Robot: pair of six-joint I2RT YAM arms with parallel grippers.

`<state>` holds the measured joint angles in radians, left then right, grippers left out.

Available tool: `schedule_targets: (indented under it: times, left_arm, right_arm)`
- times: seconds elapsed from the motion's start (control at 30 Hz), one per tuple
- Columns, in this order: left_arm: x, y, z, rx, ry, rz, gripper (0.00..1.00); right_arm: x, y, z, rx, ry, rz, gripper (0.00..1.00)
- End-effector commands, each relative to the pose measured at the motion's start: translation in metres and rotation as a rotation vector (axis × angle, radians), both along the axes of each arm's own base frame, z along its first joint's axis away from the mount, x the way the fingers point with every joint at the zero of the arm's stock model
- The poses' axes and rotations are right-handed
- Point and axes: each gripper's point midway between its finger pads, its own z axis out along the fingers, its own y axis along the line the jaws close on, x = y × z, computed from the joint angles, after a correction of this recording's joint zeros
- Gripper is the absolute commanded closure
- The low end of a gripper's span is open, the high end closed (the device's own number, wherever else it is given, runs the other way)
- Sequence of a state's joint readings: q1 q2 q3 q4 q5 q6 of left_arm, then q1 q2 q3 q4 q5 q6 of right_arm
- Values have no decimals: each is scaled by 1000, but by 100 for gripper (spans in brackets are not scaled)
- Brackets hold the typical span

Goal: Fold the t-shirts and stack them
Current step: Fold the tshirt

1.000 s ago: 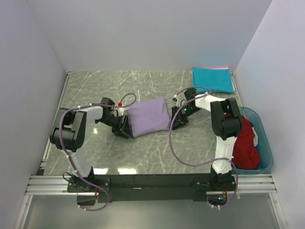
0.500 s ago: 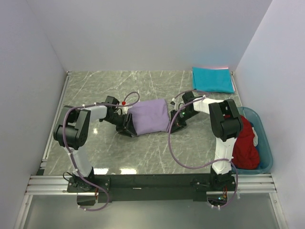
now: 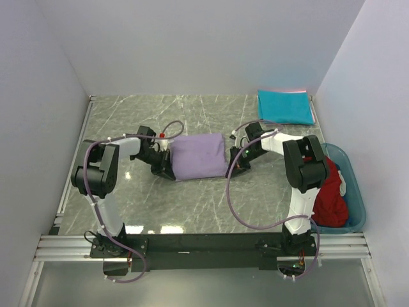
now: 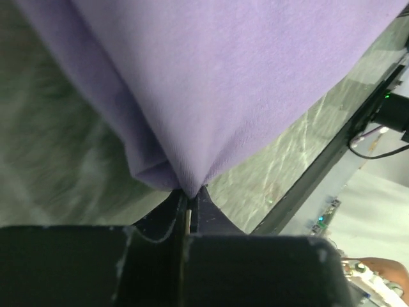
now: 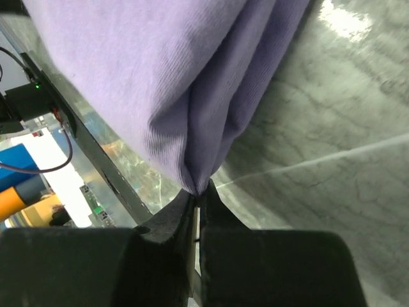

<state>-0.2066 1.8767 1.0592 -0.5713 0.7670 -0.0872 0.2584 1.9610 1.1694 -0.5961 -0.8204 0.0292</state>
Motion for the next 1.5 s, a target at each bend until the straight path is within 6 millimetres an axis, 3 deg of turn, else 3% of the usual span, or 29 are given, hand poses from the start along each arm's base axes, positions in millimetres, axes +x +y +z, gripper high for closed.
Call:
schedule_targets:
  times: [0.0,0.13,0.2,0.27,0.3,0.37,0.4,0.43,0.47,0.53,0.57,0.6,0.67,0.73,0.77,0.83,0.87,0.93,0.97,1.03,1.07,1.2,1.27,1.33,1.4,1.47]
  left_arm:
    - [11,24,9,75,-80,-44,99]
    - [13,33,7,118,-118,-85,98]
    - [11,34,6,114,-125,-100,80]
    - [6,34,9,105,-136,-112,71]
    - [2,34,12,96,-146,-131,53]
    - [-2,35,31,33,-189,-138,34]
    - [-2,43,40,15,-220,-136,14]
    - [-2,46,49,-7,-246,-129,3]
    - [1,43,73,-63,-318,-130,1]
    - [8,37,98,-117,-419,-138,1]
    - [8,29,120,-188,-479,-138,1]
    - [11,22,131,-231,-468,-87,1]
    - [18,8,146,-318,-532,-80,1]
    - [9,-13,162,-458,-412,-38,0]
    - [14,-22,159,-497,-428,-41,1]
    - [2,-46,158,-547,-311,-39,1]
    - [-3,-52,146,-548,-281,-23,1]
    - [1,-70,154,-604,-325,4,1]
    - [-6,-73,139,-606,-285,25,1]
    - [-2,-83,127,-603,-263,56,1]
    - [1,-85,107,-578,-206,75,1]
    - [21,-66,47,-452,-114,197,1]
    - [28,-51,17,-378,-51,255,1]
    - [30,-33,4,-358,3,305,1]
    - [23,-24,-1,-346,6,270,1]
    - [10,-22,15,-363,-32,194,1]
  right_arm:
    - [11,-9,20,-11,-97,-26,100]
    - [9,-10,20,-9,-99,-25,100]
    - [2,-4,17,14,-75,3,100]
    - [-15,2,15,29,-13,69,98]
    - [-22,1,15,32,-9,112,78]
    - [-38,-4,23,33,22,146,61]
    - [-38,-8,28,33,-17,168,50]
    - [-35,-14,34,25,-44,162,46]
    - [-28,-17,50,21,-106,159,43]
    - [-16,-14,72,37,-187,148,36]
    - [-5,-6,96,84,-258,140,29]
    - [0,0,107,111,-256,102,19]
    - [14,19,128,174,-321,85,16]
    - [24,37,141,245,-314,43,15]
    - [25,44,138,268,-292,35,15]
    - [23,60,138,312,-227,7,14]
    - [28,68,129,333,-226,5,14]
    - [18,85,121,357,-162,17,14]
    - [16,90,109,358,-145,25,14]
    - [6,100,91,344,-108,41,14]
    - [5,101,75,324,-69,31,14]
    - [19,84,22,217,-13,-45,13]
    - [31,62,-6,155,25,-121,13]
    - [28,43,-23,125,72,-169,13]
    - [20,36,-24,129,77,-155,13]
    - [6,37,-3,157,50,-77,13]
